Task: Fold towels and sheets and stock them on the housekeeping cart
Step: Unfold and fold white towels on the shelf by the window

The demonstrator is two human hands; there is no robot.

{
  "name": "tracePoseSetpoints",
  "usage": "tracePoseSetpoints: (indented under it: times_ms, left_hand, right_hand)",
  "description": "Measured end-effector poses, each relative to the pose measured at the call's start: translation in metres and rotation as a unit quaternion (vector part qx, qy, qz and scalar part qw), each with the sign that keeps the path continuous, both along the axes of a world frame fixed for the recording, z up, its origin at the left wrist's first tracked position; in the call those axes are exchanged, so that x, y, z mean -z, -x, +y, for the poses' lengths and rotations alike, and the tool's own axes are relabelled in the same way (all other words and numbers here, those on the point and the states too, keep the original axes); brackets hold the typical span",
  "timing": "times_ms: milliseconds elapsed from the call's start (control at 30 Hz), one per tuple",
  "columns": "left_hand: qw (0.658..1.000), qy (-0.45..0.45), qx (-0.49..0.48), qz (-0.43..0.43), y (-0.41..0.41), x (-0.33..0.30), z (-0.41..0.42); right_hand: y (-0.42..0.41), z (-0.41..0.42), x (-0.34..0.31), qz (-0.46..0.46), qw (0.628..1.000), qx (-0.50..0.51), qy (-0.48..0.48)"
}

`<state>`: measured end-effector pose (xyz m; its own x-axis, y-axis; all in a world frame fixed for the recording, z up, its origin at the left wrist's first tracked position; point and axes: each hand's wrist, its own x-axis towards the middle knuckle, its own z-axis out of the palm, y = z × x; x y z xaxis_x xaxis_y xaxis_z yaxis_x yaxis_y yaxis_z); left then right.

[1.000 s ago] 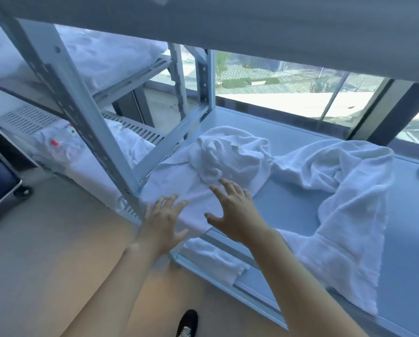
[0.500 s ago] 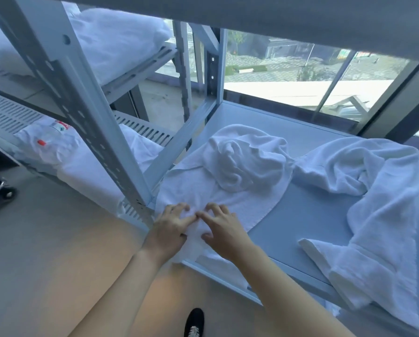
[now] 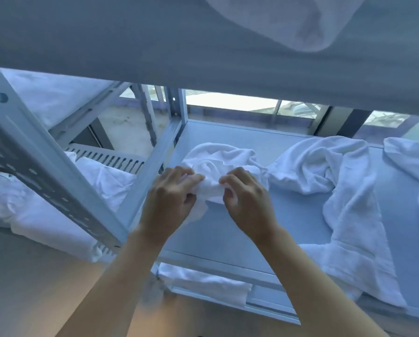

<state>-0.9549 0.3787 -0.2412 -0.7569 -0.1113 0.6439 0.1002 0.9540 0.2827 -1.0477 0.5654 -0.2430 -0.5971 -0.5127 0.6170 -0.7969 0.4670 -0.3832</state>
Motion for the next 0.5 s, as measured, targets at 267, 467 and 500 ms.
tracePoseSetpoints:
  times_ms: [267, 467, 500]
  left_hand:
    - [0.942, 0.096, -0.023, -0.319, 0.103, 0.086, 0.019]
    - [0.950, 0.100, -0.024, -0.295, 0.106, 0.118, 0.006]
    - [0.949, 0.096, -0.031, -0.299, 0.104, 0.117, 0.002]
  right_hand:
    - [0.062, 0.006, 0.058, -0.146, 0.941, 0.093, -0.291]
    - [0.068, 0.010, 0.111, -0.251, 0.903, 0.062, -0.343]
    - [0.068, 0.007, 0.115, -0.256, 0.904, 0.053, -0.337]
